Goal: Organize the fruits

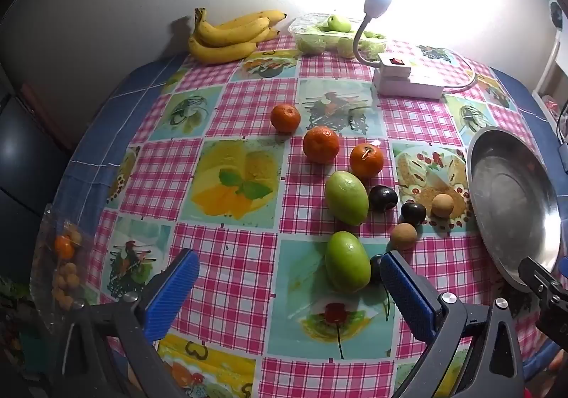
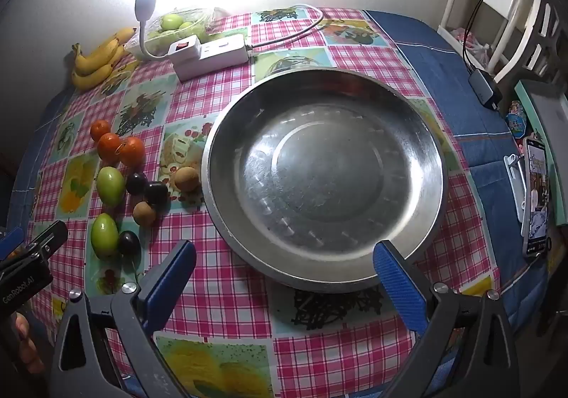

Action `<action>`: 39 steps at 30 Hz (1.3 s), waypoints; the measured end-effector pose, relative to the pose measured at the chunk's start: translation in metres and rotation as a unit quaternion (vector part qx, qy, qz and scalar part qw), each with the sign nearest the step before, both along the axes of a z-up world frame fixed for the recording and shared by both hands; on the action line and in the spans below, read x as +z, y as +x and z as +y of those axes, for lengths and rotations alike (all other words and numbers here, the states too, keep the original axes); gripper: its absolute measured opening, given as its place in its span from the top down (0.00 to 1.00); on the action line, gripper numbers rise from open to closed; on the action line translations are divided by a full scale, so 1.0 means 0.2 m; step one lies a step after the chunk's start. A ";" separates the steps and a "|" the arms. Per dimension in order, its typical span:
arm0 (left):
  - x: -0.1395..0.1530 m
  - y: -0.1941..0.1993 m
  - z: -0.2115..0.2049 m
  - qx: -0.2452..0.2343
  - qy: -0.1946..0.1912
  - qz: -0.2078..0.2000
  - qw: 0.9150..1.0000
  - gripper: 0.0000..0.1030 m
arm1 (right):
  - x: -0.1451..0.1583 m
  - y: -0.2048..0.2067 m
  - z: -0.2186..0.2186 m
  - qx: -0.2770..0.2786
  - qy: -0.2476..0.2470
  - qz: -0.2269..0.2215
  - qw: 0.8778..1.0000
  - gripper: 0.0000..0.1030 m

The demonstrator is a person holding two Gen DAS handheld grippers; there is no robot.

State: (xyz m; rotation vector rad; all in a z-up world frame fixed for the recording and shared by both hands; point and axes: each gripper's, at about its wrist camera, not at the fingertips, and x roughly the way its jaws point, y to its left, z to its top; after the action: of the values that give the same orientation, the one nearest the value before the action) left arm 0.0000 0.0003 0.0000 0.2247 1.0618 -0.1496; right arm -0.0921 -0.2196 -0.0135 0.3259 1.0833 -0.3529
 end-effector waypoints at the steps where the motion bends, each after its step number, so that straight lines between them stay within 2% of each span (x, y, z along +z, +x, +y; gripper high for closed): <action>1: 0.00 0.00 0.00 0.000 0.000 0.001 1.000 0.00 | 0.00 0.00 0.00 0.000 0.001 0.000 1.000 0.03; 39: -0.03 0.00 0.01 0.003 0.005 0.010 1.000 0.00 | -0.01 0.01 0.01 0.000 -0.006 0.004 1.000 0.03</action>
State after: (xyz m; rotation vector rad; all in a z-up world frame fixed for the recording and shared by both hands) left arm -0.0004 0.0020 -0.0052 0.2288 1.0831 -0.1417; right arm -0.0896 -0.2172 -0.0153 0.3142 1.0887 -0.3619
